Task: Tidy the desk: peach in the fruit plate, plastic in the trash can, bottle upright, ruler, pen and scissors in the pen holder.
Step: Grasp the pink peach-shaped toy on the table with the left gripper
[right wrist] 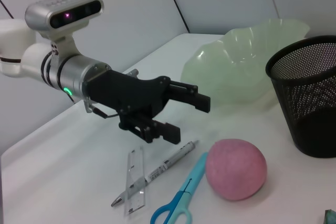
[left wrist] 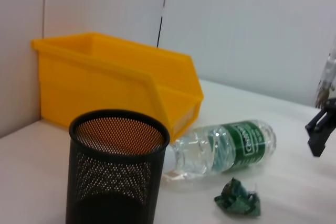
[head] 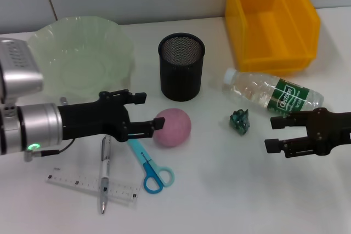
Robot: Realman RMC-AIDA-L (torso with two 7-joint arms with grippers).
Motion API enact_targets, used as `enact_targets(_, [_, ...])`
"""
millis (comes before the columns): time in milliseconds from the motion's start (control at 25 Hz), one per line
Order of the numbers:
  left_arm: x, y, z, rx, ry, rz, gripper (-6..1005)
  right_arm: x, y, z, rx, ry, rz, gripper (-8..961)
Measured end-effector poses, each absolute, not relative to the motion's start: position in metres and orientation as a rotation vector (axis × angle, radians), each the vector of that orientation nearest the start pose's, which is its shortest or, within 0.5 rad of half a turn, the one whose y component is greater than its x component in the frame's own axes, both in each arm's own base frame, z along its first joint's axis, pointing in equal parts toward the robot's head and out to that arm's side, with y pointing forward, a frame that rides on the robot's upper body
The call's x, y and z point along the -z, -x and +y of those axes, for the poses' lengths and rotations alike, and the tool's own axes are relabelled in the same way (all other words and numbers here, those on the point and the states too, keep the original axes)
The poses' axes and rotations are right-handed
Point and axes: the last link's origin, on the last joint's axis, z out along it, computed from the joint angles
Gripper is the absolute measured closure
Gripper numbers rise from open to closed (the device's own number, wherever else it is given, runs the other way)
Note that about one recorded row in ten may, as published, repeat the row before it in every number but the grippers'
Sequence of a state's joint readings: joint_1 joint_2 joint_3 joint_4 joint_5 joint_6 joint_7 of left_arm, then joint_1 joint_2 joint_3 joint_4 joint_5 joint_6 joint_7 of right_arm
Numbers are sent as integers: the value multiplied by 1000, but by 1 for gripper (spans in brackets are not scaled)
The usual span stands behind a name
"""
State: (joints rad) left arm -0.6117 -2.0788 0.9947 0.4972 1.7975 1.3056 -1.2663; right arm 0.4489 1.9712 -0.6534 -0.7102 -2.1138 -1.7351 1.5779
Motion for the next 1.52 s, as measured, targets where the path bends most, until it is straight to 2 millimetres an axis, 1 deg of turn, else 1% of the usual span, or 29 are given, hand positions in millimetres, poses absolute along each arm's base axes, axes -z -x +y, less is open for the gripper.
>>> enact_targets(120, [59, 236, 352, 577, 2783, -482, 202, -47, -303, 298, -567, 2774, 924, 127])
enact_targets(200, [70, 232, 353, 535, 2794, -456, 202, -47, -303, 298, -567, 2773, 924, 127])
enact_targets(320, [70, 232, 353, 535, 2794, -456, 202, -47, -303, 299, -566, 2769, 926, 127])
enact_targets(400, [73, 230, 353, 519, 2798, -446, 202, -47, -303, 299, -566, 2768, 927, 127])
enact_targets(440, [87, 228, 354, 425, 2810, -396, 202, -47, -304, 299, -565, 2765, 930, 127])
enact_targets(640, [90, 228, 357, 385, 2797, -381, 203, -46, -304, 300, -566, 2760, 937, 127])
enact_targets(960, [92, 226, 357, 379, 2805, -372, 203, -46, -304, 300, -565, 2760, 938, 126])
enact_targets(1000, [97, 223, 354, 381, 2821, -364, 203, -47, -304, 300, -565, 2759, 938, 126])
enact_targets(1080, [99, 222, 353, 373, 2832, -355, 203, -47, -304, 300, -564, 2759, 938, 126])
enact_targets(1400, [101, 221, 353, 366, 2842, -341, 204, -47, -304, 300, -564, 2758, 937, 127])
enact_targets(1440, [100, 221, 357, 366, 2812, -355, 204, -46, -304, 300, -564, 2758, 938, 127])
enact_targets(1520, [99, 222, 358, 376, 2791, -375, 282, -46, -304, 300, -565, 2758, 939, 128])
